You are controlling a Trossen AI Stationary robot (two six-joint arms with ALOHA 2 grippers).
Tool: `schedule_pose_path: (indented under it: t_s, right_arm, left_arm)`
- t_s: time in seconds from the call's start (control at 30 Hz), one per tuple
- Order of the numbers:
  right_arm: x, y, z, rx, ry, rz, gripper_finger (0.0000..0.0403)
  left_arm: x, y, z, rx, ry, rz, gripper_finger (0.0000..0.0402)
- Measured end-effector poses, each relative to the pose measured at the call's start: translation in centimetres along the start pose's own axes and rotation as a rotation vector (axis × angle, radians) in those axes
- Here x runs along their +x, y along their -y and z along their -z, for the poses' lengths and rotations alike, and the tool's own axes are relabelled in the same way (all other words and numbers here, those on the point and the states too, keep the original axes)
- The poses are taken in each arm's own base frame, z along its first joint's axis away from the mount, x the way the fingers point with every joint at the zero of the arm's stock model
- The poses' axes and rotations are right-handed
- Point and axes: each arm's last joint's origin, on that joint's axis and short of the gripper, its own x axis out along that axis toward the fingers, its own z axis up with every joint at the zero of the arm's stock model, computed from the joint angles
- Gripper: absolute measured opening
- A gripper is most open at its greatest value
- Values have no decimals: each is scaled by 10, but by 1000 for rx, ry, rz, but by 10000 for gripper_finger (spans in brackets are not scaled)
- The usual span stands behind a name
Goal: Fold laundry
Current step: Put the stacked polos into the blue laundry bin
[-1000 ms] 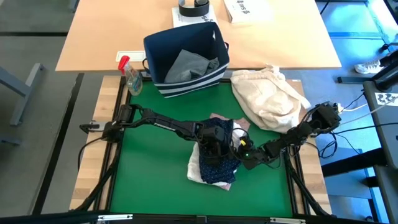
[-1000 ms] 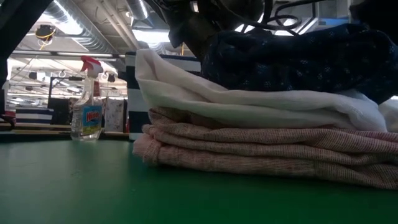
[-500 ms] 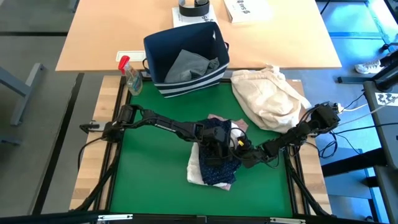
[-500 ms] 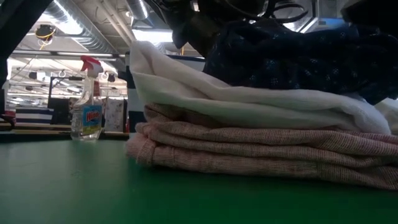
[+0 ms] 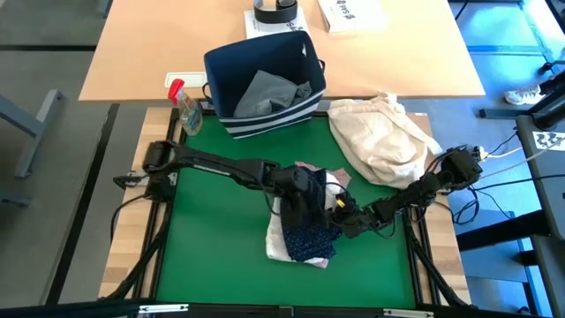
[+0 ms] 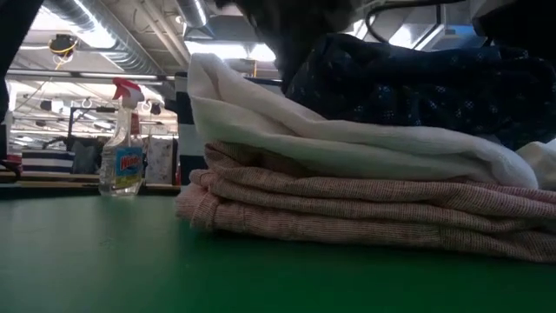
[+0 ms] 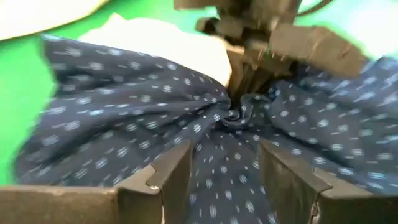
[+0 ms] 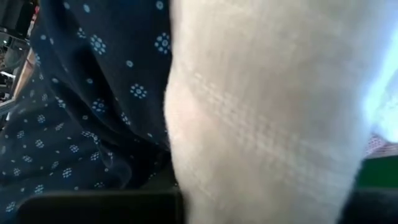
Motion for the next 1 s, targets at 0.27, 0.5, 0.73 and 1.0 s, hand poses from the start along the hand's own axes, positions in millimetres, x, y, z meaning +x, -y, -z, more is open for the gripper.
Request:
schedule_pose_path:
  t_s: [0.27,0.5,0.73,1.0]
  right_arm:
    - [0,0,1,-44,-22,-2,64]
    - [0,0,2,-84,-58,-8,64]
    - [0,-1,2,-125,-78,-35,64]
    - [0,-2,3,-139,-86,-41,64]
  left_arm:
    - [-82,-11,-1,-215,-25,-80,179]
    - [-125,-13,7,-342,4,-297,179]
    - [-126,-18,1,-336,77,-350,179]
    - [-125,-23,0,-410,65,-299,204]
